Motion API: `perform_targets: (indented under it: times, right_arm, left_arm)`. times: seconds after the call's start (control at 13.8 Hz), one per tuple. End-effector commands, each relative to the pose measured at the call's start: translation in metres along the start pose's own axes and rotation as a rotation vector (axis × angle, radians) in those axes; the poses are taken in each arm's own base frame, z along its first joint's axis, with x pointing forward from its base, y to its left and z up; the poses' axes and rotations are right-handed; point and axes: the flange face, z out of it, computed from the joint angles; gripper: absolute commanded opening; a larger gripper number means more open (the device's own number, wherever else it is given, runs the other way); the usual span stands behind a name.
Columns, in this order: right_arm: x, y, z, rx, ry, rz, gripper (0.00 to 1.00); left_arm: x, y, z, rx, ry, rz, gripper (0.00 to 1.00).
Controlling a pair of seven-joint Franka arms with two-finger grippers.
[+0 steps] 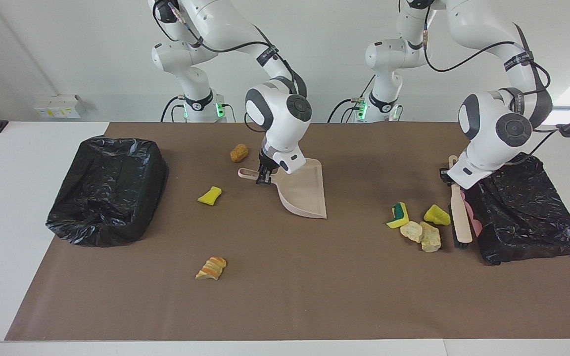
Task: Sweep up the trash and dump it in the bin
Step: 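Carry the brush with the left gripper to the sponge and paper pile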
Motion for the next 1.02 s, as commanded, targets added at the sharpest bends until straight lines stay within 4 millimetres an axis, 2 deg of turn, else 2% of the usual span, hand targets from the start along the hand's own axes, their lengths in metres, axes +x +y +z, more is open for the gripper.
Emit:
perform_targets:
  times: [0.0, 0.15, 0.22, 0.44, 0.65, 0.8, 0.94]
  right_arm:
    - [0.003, -0.002, 0.001, 0.014, 0.012, 0.023, 0.00]
    - [0.002, -0.002, 0.001, 0.015, 0.011, 0.023, 0.00]
    - [0.003, -0.002, 0.001, 0.014, 0.012, 0.023, 0.00]
    - [0.003, -0.002, 0.002, 0.015, 0.011, 0.027, 0.00]
    - [0.003, -0.002, 0.002, 0.014, 0.012, 0.028, 0.00]
    - [0.003, -0.003, 0.002, 0.015, 0.013, 0.029, 0.00]
    - [0.002, -0.002, 0.003, 0.016, 0.013, 0.042, 0.00]
  left_arm:
    - [0.002, 0.008, 0.012, 0.013, 0.023, 0.004, 0.00]
    - [-0.003, 0.024, 0.023, 0.008, 0.024, 0.027, 0.00]
    - [0.002, 0.039, 0.028, 0.010, 0.031, 0.051, 0.00]
    - [0.002, 0.064, 0.029, 0.005, 0.049, 0.104, 0.00]
    - [-0.009, 0.117, 0.032, -0.008, 0.033, 0.211, 0.00]
    - [-0.025, 0.144, 0.037, -0.030, 0.019, 0.241, 0.00]
    - [-0.032, 0.170, 0.034, -0.058, 0.010, 0.266, 0.00]
